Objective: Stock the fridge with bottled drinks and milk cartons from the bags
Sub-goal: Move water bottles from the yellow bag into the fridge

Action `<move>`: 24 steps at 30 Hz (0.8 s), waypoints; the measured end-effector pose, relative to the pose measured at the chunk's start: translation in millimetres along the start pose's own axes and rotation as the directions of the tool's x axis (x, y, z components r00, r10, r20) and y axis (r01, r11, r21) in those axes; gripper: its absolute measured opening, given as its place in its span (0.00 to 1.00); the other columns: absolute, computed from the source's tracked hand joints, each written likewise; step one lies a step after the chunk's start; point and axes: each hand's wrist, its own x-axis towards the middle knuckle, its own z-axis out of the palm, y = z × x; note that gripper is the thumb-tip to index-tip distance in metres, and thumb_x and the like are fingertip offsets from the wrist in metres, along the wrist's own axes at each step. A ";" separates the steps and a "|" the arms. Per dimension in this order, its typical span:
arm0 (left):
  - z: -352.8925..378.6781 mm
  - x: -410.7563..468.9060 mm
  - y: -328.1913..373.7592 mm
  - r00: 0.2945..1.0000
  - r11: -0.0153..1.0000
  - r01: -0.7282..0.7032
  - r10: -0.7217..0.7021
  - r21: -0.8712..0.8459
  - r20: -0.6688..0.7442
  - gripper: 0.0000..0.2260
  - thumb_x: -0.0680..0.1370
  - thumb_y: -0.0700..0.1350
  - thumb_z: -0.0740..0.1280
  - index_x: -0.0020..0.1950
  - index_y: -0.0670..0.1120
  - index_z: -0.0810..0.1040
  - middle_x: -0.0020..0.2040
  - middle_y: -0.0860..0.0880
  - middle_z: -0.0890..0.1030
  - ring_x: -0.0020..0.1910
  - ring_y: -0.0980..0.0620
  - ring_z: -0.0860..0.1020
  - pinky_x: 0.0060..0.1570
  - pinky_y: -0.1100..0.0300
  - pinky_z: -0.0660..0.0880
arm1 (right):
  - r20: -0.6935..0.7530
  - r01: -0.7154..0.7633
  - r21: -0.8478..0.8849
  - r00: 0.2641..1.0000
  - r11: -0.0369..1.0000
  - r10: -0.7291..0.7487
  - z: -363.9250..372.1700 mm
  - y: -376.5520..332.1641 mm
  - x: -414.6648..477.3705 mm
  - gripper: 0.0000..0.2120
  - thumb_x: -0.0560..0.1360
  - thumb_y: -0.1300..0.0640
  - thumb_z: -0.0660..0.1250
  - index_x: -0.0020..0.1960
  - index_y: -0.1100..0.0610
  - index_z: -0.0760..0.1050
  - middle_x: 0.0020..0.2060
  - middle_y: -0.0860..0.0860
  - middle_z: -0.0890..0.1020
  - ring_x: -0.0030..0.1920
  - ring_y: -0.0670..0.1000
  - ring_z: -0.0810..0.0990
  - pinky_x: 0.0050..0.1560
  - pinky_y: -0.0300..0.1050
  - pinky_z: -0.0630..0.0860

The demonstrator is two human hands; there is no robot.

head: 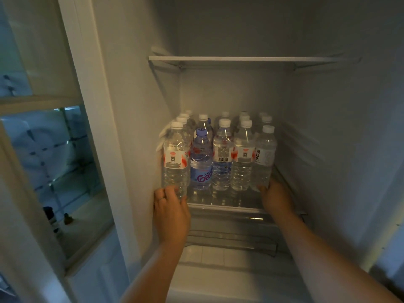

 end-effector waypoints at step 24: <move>-13.6 -42.6 -32.0 0.890 0.970 -0.221 0.160 0.097 0.426 0.32 0.78 0.52 0.66 0.79 0.48 0.58 0.80 0.48 0.56 0.79 0.45 0.48 0.77 0.48 0.53 | -0.124 0.079 -0.330 0.984 0.941 -0.126 5.4 -12.8 -73.8 0.34 0.74 0.48 0.64 0.76 0.57 0.57 0.73 0.60 0.65 0.70 0.64 0.64 0.66 0.61 0.64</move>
